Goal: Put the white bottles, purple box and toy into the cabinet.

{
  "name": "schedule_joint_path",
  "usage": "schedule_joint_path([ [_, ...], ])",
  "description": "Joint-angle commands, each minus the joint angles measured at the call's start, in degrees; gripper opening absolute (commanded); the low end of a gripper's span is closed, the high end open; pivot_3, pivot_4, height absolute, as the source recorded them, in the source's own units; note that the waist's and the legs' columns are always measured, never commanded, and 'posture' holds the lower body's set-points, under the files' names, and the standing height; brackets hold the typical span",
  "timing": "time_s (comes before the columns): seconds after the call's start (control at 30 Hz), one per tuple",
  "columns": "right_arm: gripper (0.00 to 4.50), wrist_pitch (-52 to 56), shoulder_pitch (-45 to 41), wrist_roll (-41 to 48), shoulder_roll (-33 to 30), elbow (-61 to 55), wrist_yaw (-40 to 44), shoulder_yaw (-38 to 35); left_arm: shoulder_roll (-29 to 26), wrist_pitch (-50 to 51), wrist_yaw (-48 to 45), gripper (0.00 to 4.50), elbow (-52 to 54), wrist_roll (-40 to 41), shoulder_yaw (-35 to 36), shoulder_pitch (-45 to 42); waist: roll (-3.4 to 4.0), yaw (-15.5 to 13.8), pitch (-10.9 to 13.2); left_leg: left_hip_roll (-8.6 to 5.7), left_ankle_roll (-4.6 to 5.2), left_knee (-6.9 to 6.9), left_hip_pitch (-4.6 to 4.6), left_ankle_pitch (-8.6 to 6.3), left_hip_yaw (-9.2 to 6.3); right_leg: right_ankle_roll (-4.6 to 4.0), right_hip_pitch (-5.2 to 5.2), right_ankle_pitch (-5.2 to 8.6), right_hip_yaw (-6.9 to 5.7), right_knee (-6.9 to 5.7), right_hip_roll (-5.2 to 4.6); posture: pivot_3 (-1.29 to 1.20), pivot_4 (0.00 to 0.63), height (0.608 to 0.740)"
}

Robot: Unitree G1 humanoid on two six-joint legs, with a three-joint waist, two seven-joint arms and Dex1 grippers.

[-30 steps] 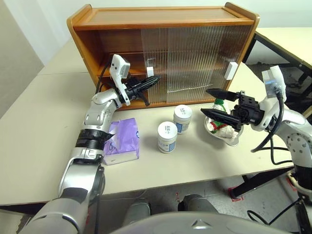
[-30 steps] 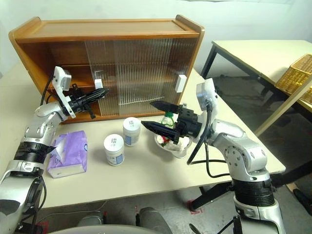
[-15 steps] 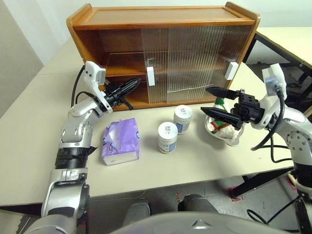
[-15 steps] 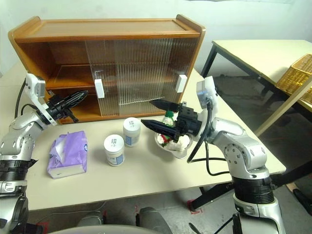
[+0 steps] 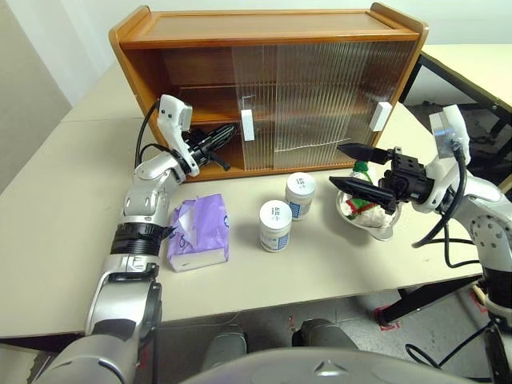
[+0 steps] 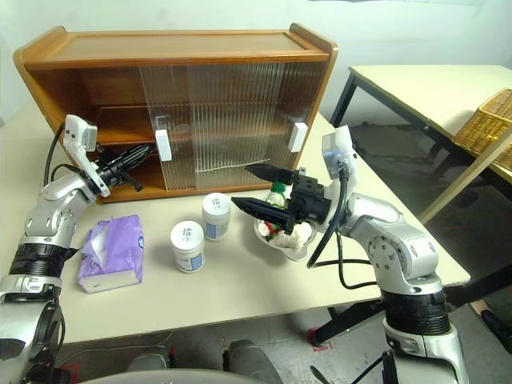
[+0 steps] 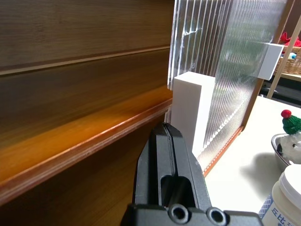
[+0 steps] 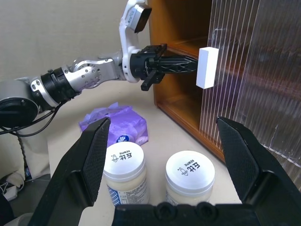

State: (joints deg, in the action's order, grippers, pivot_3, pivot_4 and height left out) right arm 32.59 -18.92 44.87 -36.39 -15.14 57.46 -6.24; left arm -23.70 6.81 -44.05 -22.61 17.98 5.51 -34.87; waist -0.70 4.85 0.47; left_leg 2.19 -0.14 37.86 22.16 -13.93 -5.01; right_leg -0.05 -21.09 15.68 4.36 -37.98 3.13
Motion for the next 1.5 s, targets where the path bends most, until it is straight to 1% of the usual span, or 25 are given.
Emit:
schedule_joint_path([
  [0.03, 4.50, 0.80, 0.51, 0.57, -0.52, -1.30, -0.70, -1.14, 0.49, -1.19, -1.32, 0.02, -2.06, -1.20, -1.41, -1.81, 0.00, 0.01, 0.00, 0.00, 0.00, 0.01, 0.00, 0.00, 0.00, 0.01, 0.00, 0.00, 0.00, 0.00, 0.00, -0.21, 0.000, 0.740],
  [0.53, 4.50, 0.94, 1.28, 0.92, -0.42, -2.48, -2.05, -1.34, 2.86, -3.29, -4.56, 0.02, -6.86, -2.17, -3.47, -6.13, 0.00, 0.45, 0.00, -0.01, 0.02, 0.06, 0.04, -0.01, 0.00, 0.08, 0.00, -0.01, 0.00, 0.02, 0.00, -0.23, 0.000, 0.740],
  [0.77, 4.50, 1.07, 1.01, 0.98, -0.46, -2.46, -2.38, -1.32, 4.62, -5.36, -4.88, 0.02, -12.00, -3.63, -3.55, -9.71, 0.00, 0.53, 0.00, -0.01, 0.05, 0.09, 0.08, -0.02, 0.00, 0.14, 0.00, -0.03, 0.00, 0.07, 0.00, -0.23, 0.000, 0.740],
  [1.07, 4.50, 1.20, 1.43, 0.93, -0.53, -2.61, -2.40, -1.72, 5.32, -7.03, -5.37, 0.02, -14.13, -3.85, -3.69, -10.14, 0.00, 0.93, 0.00, -0.01, 0.12, 0.11, 0.14, -0.07, 0.00, 0.25, 0.00, -0.02, 0.02, 0.13, -0.01, -0.23, 0.000, 0.740],
  [1.23, 4.50, 1.23, 0.95, 0.62, -0.38, -2.06, -2.08, -1.47, 3.79, -5.89, -5.48, 0.02, -10.80, -2.85, -2.72, -8.04, 0.00, 1.05, 0.00, -0.02, 0.13, 0.13, 0.15, -0.07, 0.00, 0.26, 0.00, -0.03, 0.02, 0.13, 0.00, -0.22, 0.000, 0.740],
  [1.43, 4.50, 0.87, 0.48, 0.21, 0.13, -1.03, -1.19, -0.64, 0.48, -0.49, -4.40, 0.03, -0.19, 0.05, -0.06, -2.34, 0.01, 1.21, 0.00, -0.02, 0.16, 0.09, 0.21, -0.08, 0.03, 0.25, -0.08, -0.01, 0.00, 0.13, 0.01, -0.20, 0.000, 0.740],
  [1.5, 4.50, 0.58, 0.31, -0.13, 0.32, -0.42, -0.61, -0.30, -1.00, 2.60, -3.31, 0.40, 4.86, 1.89, 1.63, 0.16, 0.01, 1.17, 0.00, -0.03, 0.16, 0.08, 0.24, -0.08, 0.03, 0.23, -0.10, 0.00, 0.00, 0.13, 0.01, -0.19, 0.000, 0.740],
])
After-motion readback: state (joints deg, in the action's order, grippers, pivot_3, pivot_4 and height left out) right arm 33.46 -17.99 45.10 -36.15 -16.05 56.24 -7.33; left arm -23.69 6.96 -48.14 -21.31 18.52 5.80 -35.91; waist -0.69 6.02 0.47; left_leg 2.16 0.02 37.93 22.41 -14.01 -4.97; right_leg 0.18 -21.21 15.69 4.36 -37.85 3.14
